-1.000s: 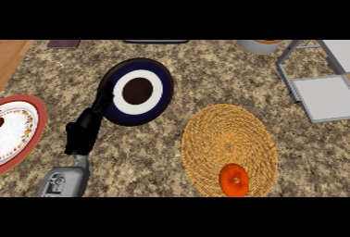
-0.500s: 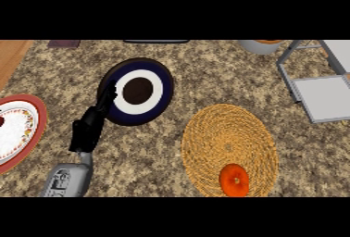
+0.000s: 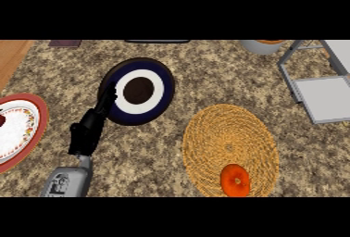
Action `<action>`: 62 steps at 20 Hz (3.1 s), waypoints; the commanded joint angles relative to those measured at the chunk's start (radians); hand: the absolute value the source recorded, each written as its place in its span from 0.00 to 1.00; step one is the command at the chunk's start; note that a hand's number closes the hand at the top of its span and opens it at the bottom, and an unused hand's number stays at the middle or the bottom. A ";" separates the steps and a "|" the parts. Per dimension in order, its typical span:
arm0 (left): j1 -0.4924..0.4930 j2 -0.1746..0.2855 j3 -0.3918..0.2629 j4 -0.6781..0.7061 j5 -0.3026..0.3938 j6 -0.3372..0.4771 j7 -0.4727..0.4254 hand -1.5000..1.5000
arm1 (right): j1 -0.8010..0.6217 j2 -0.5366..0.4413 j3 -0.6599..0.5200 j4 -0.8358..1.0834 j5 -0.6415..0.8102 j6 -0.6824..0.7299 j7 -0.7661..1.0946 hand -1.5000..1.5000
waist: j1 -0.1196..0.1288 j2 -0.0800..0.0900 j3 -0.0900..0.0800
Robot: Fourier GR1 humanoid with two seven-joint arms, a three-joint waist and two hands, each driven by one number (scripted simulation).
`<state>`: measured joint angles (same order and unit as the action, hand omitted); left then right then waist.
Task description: Pick the can from the placemat and place it in the tiered shelf
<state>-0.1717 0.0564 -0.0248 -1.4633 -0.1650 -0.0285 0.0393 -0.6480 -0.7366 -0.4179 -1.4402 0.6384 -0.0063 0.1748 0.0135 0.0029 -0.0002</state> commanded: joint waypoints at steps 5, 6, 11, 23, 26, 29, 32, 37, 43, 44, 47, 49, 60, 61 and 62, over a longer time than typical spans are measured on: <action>-0.024 0.007 0.017 0.013 0.008 -0.006 -0.003 0.50 | -0.148 0.049 0.018 0.292 0.027 -0.178 -0.114 1.00 | 0.002 0.001 0.000; 0.025 0.016 0.016 0.013 0.014 -0.020 -0.053 0.50 | -0.128 0.119 -0.067 0.225 -0.135 -0.150 -0.146 1.00 | 0.008 0.001 0.002; -0.013 -0.005 0.004 0.014 -0.007 0.005 -0.022 0.50 | -0.184 0.084 -0.088 0.435 -0.172 -0.185 -0.298 1.00 | 0.001 0.002 0.001; 0.016 0.015 -0.001 -0.054 0.007 -0.027 0.014 0.50 | -0.210 -0.055 -0.071 0.699 -0.035 -0.368 -0.274 0.00 | 0.013 0.003 0.000; 0.029 0.010 0.002 -0.039 -0.002 -0.014 0.002 0.50 | -0.229 -0.080 -0.075 0.781 -0.031 -0.375 -0.259 0.00 | 0.010 0.003 0.001; 0.019 -0.013 -0.019 -0.042 -0.017 0.002 0.007 0.50 | -0.217 -0.064 -0.123 0.845 -0.103 -0.401 -0.370 0.00 | 0.004 0.002 0.001; 0.023 0.016 0.003 -0.046 0.000 -0.024 0.001 0.50 | -0.219 -0.057 -0.128 0.807 -0.158 -0.340 -0.342 0.00 | -0.003 -0.001 0.000; -0.024 0.012 0.032 0.037 0.000 -0.006 -0.023 0.50 | -0.298 -0.107 -0.171 0.862 -0.242 -0.247 -0.348 0.00 | -0.002 0.001 0.001; 0.046 -0.003 -0.002 -0.057 -0.002 -0.010 0.025 0.50 | -0.319 -0.164 -0.187 0.856 -0.319 -0.122 -0.326 0.00 | 0.002 -0.001 0.001; -0.023 0.018 0.032 -0.010 0.023 -0.032 0.026 0.50 | -0.327 -0.143 -0.167 0.804 -0.316 -0.147 -0.289 0.00 | -0.005 -0.001 0.000; 0.027 -0.031 -0.008 -0.028 -0.020 0.025 0.004 0.50 | -0.353 -0.161 -0.221 0.792 -0.376 -0.149 -0.262 0.00 | -0.008 -0.004 0.000; 0.032 -0.019 -0.006 0.018 -0.024 0.010 -0.036 0.50 | -0.388 -0.206 -0.294 0.821 -0.439 -0.135 -0.251 0.00 | -0.010 -0.001 0.000; -0.033 -0.004 0.030 0.025 -0.002 0.006 0.003 0.50 | -0.220 -0.520 -0.403 0.969 -0.500 0.011 -0.046 0.00 | -0.027 0.000 0.001; 0.043 0.002 0.031 0.016 0.002 0.001 -0.046 0.50 | -0.166 -0.548 -0.427 0.991 -0.520 0.082 -0.041 0.00 | -0.033 -0.004 0.002; 0.013 0.021 0.034 -0.028 0.016 -0.023 0.011 0.50 | -0.150 -0.593 -0.445 1.024 -0.527 0.102 -0.051 0.00 | -0.025 -0.003 0.003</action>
<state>-0.1632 0.0649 0.0044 -1.4657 -0.1616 -0.0353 0.0322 -0.8838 -1.2146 -0.8178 -0.4958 0.1376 -0.0138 0.0989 -0.0099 0.0002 0.0008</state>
